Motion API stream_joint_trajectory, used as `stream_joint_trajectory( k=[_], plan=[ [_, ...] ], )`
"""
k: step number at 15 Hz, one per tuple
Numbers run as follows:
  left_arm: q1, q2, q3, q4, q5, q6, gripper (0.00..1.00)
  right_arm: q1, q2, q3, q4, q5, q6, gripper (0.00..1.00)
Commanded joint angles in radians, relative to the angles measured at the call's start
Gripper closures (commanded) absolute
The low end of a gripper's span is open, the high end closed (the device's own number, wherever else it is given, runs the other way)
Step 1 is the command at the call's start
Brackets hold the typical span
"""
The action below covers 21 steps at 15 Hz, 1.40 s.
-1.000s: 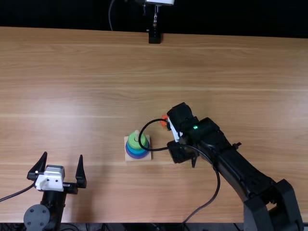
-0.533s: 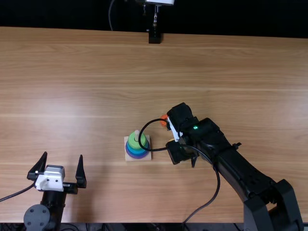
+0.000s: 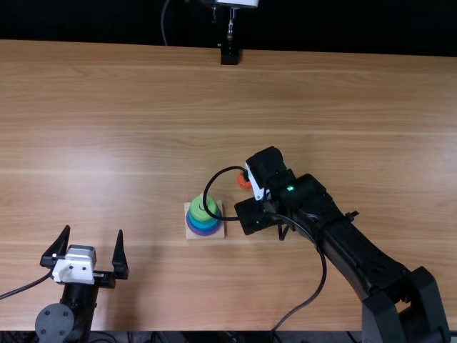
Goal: Build the Hanoi tower: stack the rings onto the peg from bottom to top in this color order: purple, dark blue, light blue, dark green, light green, yellow, orange.
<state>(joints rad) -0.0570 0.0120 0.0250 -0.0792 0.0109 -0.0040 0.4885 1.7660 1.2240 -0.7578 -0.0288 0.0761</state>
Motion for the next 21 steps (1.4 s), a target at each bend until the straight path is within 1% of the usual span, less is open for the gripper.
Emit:
stream_joint_trajectory(
  k=[1,6,10,14,19,21],
  plan=[
    [0.002,-0.012,-0.025,-0.006,0.006,0.006,0.00,-0.004,-0.030,0.017,0.019,0.010,-0.002,0.00],
    [0.002,-0.012,-0.025,-0.006,0.006,0.006,0.00,0.004,-0.022,0.012,0.033,0.012,0.001,0.00],
    [0.002,-0.012,-0.025,-0.006,0.006,0.006,0.00,0.005,0.029,0.017,0.035,0.012,0.003,0.00],
    [0.002,-0.012,-0.025,-0.006,0.006,0.006,0.00,0.009,0.047,0.014,0.072,0.012,0.003,0.00],
    [0.002,-0.012,-0.025,-0.006,0.008,0.006,0.00,0.013,0.069,0.014,0.070,0.012,0.007,0.00],
    [0.002,-0.012,-0.025,-0.006,0.006,0.006,0.00,0.016,0.085,0.012,0.070,0.016,0.007,0.00]
  ],
)
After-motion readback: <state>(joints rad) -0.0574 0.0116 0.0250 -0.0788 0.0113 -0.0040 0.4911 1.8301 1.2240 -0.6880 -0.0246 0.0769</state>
